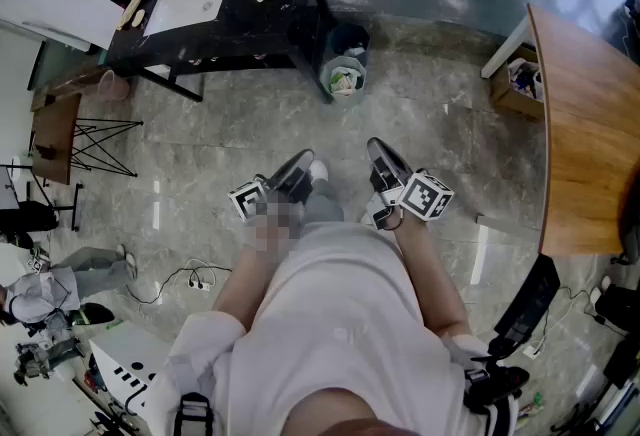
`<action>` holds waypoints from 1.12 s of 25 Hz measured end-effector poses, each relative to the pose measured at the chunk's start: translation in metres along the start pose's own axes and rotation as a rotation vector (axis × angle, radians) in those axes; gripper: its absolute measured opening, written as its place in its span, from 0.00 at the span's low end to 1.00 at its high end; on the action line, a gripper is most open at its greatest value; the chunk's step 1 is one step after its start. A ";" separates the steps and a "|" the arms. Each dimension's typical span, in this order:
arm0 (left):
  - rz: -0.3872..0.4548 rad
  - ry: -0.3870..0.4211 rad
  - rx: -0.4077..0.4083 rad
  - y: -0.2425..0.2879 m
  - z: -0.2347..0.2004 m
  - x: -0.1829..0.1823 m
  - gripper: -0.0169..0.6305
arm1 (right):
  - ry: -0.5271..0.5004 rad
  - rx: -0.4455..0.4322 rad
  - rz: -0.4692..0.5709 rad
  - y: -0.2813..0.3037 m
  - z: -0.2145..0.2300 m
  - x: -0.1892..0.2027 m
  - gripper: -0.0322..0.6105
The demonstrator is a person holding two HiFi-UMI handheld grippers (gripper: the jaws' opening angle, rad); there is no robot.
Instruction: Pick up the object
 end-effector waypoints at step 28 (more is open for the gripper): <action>-0.006 0.055 0.080 0.085 -0.222 -0.300 0.04 | -0.121 0.200 -0.072 0.344 0.012 -0.062 0.08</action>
Point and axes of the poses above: the fingertips, and each gripper's own axes: y forward along the fingers, z to its right, x out of its underside, the point moved 8 cm from there along -y, backward along the fingers, and after that the axes turned 8 degrees about y, right-handed, at the moved point
